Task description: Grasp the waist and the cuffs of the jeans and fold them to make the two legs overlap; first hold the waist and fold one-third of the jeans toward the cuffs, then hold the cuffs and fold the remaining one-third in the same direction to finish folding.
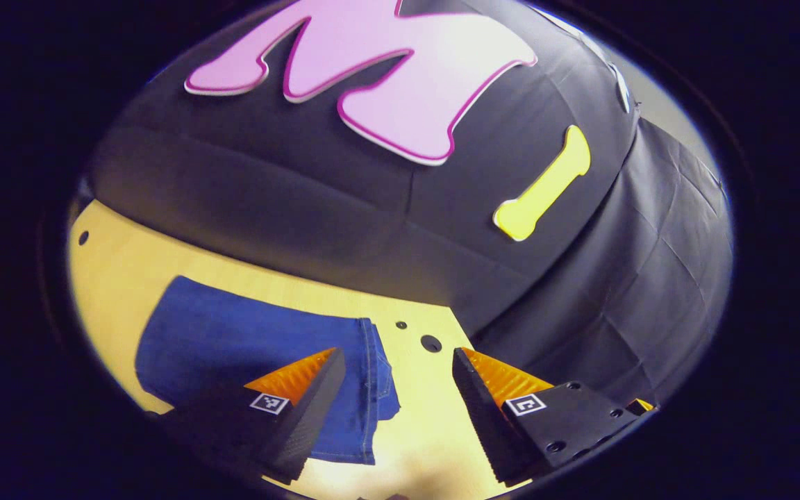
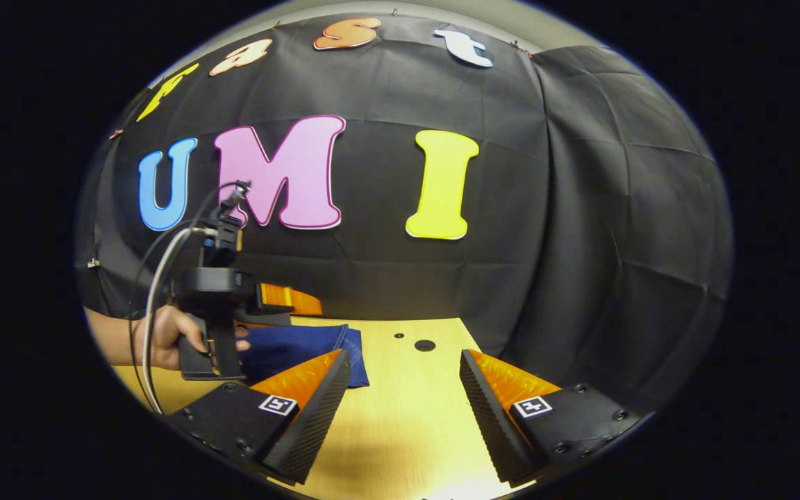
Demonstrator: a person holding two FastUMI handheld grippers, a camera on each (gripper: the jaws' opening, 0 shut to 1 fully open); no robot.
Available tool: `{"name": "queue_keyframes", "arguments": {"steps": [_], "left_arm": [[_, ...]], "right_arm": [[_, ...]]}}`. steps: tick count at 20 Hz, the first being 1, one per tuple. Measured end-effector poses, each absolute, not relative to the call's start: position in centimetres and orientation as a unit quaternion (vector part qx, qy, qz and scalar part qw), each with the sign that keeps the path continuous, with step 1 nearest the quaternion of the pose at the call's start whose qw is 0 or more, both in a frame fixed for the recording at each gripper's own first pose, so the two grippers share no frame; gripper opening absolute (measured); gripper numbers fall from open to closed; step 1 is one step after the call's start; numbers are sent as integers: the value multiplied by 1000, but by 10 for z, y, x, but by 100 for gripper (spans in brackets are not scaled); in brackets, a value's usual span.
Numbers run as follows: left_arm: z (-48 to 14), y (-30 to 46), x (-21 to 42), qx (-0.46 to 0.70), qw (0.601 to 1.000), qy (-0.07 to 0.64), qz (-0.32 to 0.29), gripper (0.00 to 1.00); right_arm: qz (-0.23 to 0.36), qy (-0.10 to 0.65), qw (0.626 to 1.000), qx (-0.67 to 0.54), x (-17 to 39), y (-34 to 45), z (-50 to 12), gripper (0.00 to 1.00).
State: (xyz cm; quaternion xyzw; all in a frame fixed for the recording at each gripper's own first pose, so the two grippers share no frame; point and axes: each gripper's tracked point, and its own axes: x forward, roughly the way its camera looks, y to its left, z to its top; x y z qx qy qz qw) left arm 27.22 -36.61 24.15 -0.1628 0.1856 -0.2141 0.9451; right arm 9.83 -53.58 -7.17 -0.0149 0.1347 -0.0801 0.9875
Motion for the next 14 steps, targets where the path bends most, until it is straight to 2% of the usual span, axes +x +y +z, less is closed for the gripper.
{"name": "queue_keyframes", "arguments": {"steps": [3,8,14], "left_arm": [[295,-275,215,-109,977,97,-154,97],[353,-163,99,-55,997,11,-51,97],[383,-98,-35,-71,997,-33,-17,96]], "right_arm": [[-58,116,991,-24,94,-509,-49,96],[-26,69,997,-4,72,-451,-2,96],[29,19,999,6,24,-369,54,96]]}}
